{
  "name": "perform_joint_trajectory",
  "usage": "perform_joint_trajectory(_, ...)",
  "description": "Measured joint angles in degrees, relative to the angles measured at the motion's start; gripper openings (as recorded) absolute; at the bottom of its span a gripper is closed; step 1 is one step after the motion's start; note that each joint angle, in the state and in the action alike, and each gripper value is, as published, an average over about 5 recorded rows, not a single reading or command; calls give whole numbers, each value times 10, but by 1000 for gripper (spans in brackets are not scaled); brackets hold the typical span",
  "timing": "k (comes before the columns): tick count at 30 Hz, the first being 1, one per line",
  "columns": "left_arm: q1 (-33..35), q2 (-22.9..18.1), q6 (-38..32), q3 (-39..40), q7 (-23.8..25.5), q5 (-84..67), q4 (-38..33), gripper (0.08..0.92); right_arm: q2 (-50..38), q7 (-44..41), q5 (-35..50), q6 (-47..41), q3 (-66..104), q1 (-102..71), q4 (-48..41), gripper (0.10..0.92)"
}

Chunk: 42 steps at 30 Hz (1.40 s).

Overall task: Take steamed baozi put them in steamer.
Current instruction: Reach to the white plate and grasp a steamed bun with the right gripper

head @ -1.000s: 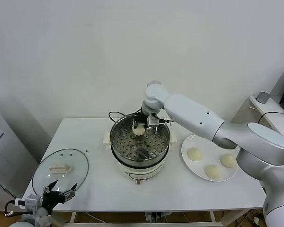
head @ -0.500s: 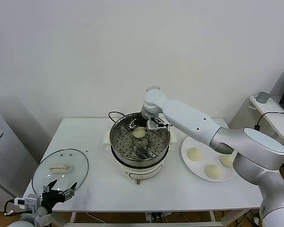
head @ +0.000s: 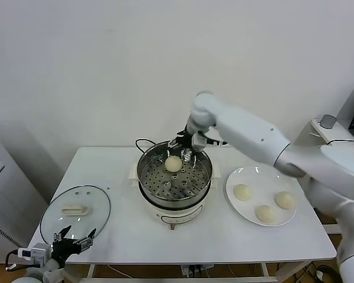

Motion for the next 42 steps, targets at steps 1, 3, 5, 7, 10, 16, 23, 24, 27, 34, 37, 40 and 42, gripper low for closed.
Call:
perform_joint_trajectory(1, 0, 0, 0, 0, 0, 0, 0, 823, -8, -7, 26, 0, -13, 10, -1, 823)
perform_joint_trajectory(3, 0, 0, 0, 0, 0, 0, 0, 823, -24, -19, 76, 0, -40, 30, -3, 823)
perform_joint_trajectory(5, -1, 1, 0, 0, 0, 0, -1, 823, -40, -30, 124, -1, -67, 47, -3, 823)
perform_joint_trajectory(7, -2, 1, 0, 0, 0, 0, -2, 823, -57, -40, 171, -10, -94, 62, -3, 823)
perform_joint_trajectory(10, -3, 2, 0, 1, 0, 0, -2, 823, -81, -54, 231, -44, -129, 79, -4, 823)
perform_joint_trajectory(16, -4, 4, 1, 1, 0, 0, -4, 823, -120, -68, 313, -163, -185, 93, -3, 823)
perform_joint_trajectory(23, -6, 4, 2, 1, 0, -1, -4, 823, -148, -70, 366, -277, -225, 90, -9, 823)
perform_joint_trajectory(24, -6, 4, 2, 1, 0, -1, -4, 823, -150, -69, 371, -290, -228, 87, -10, 823)
perform_joint_trajectory(27, -6, 4, 2, 1, 0, -2, -4, 823, -155, -66, 381, -321, -235, 79, -15, 823)
perform_joint_trajectory(34, -6, 3, 2, 1, 0, -5, -5, 823, -158, -56, 384, -365, -238, 49, -33, 823)
perform_joint_trajectory(37, -6, 2, 3, 0, 0, -6, -6, 823, -157, -50, 378, -376, -232, 32, -45, 823)
perform_joint_trajectory(40, -6, 2, 3, 0, 0, -6, -7, 823, -156, -44, 367, -383, -222, 12, -57, 823)
perform_joint_trajectory(42, -6, 2, 3, 0, 0, -7, -7, 823, -155, -39, 358, -386, -215, -1, -64, 823)
